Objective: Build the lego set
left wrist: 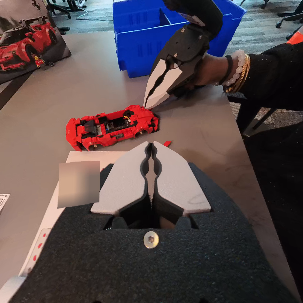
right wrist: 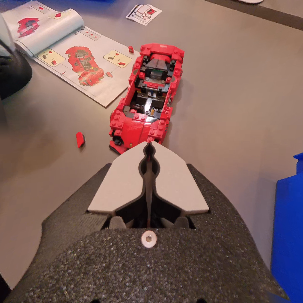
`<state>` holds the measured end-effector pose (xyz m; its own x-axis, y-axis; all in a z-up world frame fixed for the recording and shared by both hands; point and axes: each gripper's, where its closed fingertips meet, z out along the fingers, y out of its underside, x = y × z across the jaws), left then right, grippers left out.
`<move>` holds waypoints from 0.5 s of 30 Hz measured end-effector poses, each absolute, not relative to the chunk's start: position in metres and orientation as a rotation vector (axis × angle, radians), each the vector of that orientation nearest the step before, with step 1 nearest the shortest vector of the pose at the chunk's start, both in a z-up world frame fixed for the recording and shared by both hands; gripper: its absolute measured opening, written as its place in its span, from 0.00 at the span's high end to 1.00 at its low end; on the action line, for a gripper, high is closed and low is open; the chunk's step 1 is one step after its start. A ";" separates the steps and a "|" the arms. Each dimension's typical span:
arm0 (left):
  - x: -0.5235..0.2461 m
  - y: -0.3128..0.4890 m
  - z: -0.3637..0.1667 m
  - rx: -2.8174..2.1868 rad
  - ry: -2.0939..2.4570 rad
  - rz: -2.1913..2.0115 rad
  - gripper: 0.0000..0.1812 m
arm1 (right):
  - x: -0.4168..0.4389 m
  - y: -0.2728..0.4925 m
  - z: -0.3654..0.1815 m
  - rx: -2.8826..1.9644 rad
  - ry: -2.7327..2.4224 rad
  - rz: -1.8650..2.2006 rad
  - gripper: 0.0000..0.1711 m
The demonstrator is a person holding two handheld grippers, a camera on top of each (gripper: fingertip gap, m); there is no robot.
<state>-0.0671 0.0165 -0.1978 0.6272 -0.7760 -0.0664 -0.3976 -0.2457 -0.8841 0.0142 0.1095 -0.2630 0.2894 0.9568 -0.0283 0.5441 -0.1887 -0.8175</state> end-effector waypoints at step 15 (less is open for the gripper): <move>-0.065 -0.002 -0.214 -1.865 0.884 -0.541 1.00 | 0.015 0.111 -0.265 -1.974 -1.331 0.660 1.00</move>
